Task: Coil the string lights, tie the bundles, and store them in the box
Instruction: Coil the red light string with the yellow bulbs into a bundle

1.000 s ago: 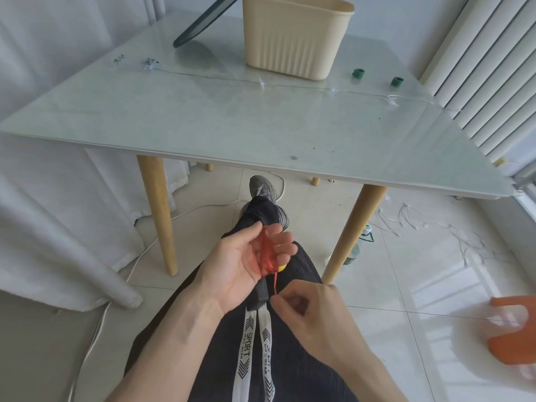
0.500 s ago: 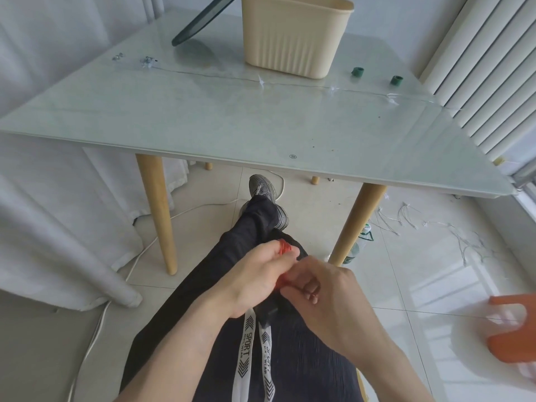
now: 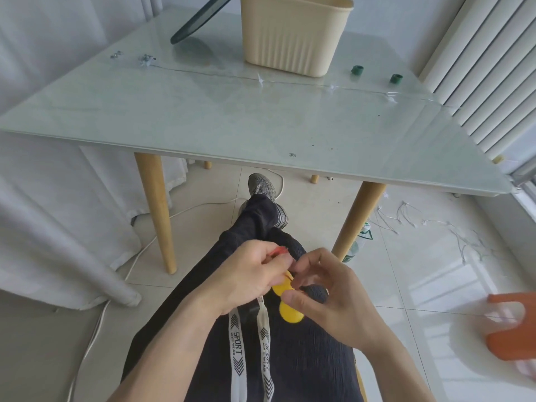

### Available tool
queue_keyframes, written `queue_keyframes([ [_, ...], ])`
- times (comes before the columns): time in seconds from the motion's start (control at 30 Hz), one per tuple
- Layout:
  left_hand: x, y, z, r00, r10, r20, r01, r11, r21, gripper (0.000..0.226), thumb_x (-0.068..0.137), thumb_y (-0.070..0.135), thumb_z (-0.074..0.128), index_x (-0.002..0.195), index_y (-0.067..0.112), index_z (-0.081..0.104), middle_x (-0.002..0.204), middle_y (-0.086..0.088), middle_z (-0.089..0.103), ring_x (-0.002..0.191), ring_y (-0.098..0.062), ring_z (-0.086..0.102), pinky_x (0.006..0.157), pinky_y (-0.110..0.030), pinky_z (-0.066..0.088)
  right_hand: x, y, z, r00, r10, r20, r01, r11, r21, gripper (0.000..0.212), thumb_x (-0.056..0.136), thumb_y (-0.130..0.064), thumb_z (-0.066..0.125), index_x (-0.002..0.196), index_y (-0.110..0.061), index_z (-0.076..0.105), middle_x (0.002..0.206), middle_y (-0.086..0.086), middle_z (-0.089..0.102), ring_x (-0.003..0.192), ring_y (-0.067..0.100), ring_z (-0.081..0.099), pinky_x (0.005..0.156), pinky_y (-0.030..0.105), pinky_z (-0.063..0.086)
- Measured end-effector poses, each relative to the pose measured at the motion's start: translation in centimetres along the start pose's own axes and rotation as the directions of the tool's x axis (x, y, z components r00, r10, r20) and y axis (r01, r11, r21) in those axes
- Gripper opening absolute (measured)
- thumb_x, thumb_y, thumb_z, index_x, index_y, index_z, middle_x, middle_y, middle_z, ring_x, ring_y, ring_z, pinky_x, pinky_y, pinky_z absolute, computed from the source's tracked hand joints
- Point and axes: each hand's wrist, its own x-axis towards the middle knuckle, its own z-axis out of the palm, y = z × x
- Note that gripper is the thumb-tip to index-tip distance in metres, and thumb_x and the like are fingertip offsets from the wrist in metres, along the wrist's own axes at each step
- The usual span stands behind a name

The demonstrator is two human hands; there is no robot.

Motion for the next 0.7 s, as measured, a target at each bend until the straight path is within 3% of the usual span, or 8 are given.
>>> queue_keyframes([
  [0.07,0.1,0.2,-0.3,0.998,0.019,-0.061,-0.030,0.983,-0.184,0.028,0.102,0.020,0.051,0.094,-0.001,0.066,0.053,0.006,0.035,0.046,-0.008,0.021,0.041,-0.017,0.019,0.0,1.0,0.1,0.999,0.016,-0.029,-0.019,0.994,-0.108,0.033,0.077,-0.032,0.085,0.097,-0.026,0.060,0.091,-0.008,0.069,0.089,0.014,0.070,0.084,0.024,0.052],
  [0.23,0.1,0.6,-1.1,0.988,0.109,-0.108,-0.143,0.912,-0.384,0.032,0.092,0.027,0.052,0.101,0.000,0.067,0.056,0.001,0.036,0.045,-0.008,0.022,0.042,-0.017,0.018,-0.2,2.0,0.0,0.951,0.210,0.229,-0.192,0.976,-0.100,0.029,0.092,-0.052,0.063,0.096,-0.024,0.065,0.081,-0.002,0.071,0.072,0.013,0.066,0.075,0.034,0.056],
  [0.33,0.2,0.2,-1.2,0.987,0.104,-0.122,-0.139,0.934,-0.328,0.029,0.099,0.022,0.049,0.101,0.000,0.066,0.057,0.001,0.037,0.046,-0.010,0.023,0.043,-0.018,0.018,-0.1,1.6,-0.2,0.966,0.170,0.196,-0.165,0.985,-0.045,0.037,0.097,-0.053,0.051,0.087,-0.023,0.069,0.061,-0.004,0.060,0.056,0.010,0.049,0.056,0.030,0.044],
  [0.43,0.1,0.0,-1.5,0.989,0.102,-0.111,-0.125,0.967,-0.223,0.026,0.102,0.019,0.050,0.101,-0.002,0.065,0.057,0.000,0.040,0.048,-0.013,0.024,0.045,-0.022,0.016,0.3,0.6,-1.1,0.994,0.099,0.039,-0.104,0.980,0.170,0.040,0.097,-0.044,0.051,0.077,-0.015,0.069,0.052,-0.008,0.038,0.049,0.009,0.032,0.049,0.018,0.028],
  [0.5,-0.1,0.1,-1.5,0.991,0.122,-0.054,-0.129,0.981,-0.144,0.027,0.099,0.022,0.057,0.103,-0.005,0.063,0.058,-0.001,0.041,0.048,-0.014,0.026,0.048,-0.027,0.018,0.6,-0.4,-1.9,0.994,0.074,-0.079,-0.050,0.962,0.268,0.039,0.100,-0.037,0.053,0.076,-0.011,0.069,0.052,-0.005,0.032,0.049,0.012,0.026,0.047,0.018,0.024],
  [0.6,-0.3,0.3,-1.0,0.987,0.131,0.094,-0.125,0.990,-0.067,0.044,0.093,0.028,0.062,0.103,-0.014,0.054,0.060,-0.002,0.044,0.046,-0.012,0.031,0.047,-0.027,0.022,1.2,-1.9,-2.7,0.986,0.037,-0.164,0.005,0.968,0.252,0.037,0.095,-0.031,0.051,0.080,-0.004,0.070,0.050,-0.005,0.033,0.048,0.011,0.028,0.047,0.016,0.027],
  [0.7,-0.3,0.3,-0.4,0.980,0.111,0.163,-0.115,0.993,0.020,0.035,0.100,0.023,0.058,0.095,-0.011,0.054,0.058,-0.002,0.048,0.043,-0.014,0.032,0.044,-0.027,0.025,1.6,-2.5,-2.8,0.982,0.021,-0.190,0.007,0.990,0.144,0.037,0.092,-0.039,0.053,0.080,-0.010,0.072,0.049,-0.007,0.041,0.047,0.008,0.034,0.048,0.017,0.029],
])
